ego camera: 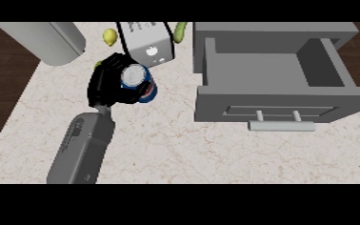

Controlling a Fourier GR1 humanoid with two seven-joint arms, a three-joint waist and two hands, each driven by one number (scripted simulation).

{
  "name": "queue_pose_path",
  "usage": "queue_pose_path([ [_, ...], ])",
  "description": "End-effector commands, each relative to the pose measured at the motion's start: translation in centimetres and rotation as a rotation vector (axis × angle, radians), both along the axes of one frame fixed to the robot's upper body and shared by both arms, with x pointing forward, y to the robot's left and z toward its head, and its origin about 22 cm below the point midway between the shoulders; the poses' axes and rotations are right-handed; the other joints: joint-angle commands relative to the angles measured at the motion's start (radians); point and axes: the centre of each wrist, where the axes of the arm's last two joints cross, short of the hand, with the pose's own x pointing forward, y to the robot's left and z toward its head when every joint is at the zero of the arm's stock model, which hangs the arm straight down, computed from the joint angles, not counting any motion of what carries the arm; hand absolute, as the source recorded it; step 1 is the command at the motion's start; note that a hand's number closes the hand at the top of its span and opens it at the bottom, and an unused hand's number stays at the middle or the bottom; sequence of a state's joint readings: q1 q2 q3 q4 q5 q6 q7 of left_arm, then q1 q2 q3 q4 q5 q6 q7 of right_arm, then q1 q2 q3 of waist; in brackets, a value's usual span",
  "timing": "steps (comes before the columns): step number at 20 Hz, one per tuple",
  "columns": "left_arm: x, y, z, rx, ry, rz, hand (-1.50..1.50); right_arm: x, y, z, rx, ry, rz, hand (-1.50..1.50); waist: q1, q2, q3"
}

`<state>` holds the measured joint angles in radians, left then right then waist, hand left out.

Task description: Pick up the can, place it into the drawer and close the drawer

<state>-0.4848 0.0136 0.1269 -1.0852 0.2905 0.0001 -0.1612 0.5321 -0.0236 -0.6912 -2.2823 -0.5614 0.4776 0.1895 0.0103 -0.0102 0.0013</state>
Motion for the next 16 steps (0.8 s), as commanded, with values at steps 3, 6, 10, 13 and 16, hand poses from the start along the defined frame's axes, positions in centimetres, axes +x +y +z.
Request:
queue_pose_path([
  [3,-0.9,-2.4,7.0,0.027,-0.040,0.015,1.50,1.0,1.6,-0.2,0.008,-0.009,0.001,-1.50,-0.008,0.005,0.000],
  [6,-1.3,-5.6,8.9,0.045,-0.047,0.022,1.50,0.4,1.6,0.4,0.016,-0.003,0.025,-1.50,-0.018,0.007,-0.001],
  [10,-0.6,-6.8,10.2,0.068,-0.065,0.013,1.50,0.1,0.0,-0.2,0.009,0.005,0.010,-1.50,-0.021,0.008,-0.001],
  [13,-0.1,-7.2,12.3,0.067,-0.069,0.002,1.50,0.6,0.5,1.5,0.009,-0.017,0.031,-1.50,-0.020,0.009,-0.001],
  [16,2.0,-10.4,16.1,0.073,-0.062,0.010,1.50,1.4,0.9,0.4,0.011,-0.023,0.028,-1.50,-0.032,0.011,-0.001],
])
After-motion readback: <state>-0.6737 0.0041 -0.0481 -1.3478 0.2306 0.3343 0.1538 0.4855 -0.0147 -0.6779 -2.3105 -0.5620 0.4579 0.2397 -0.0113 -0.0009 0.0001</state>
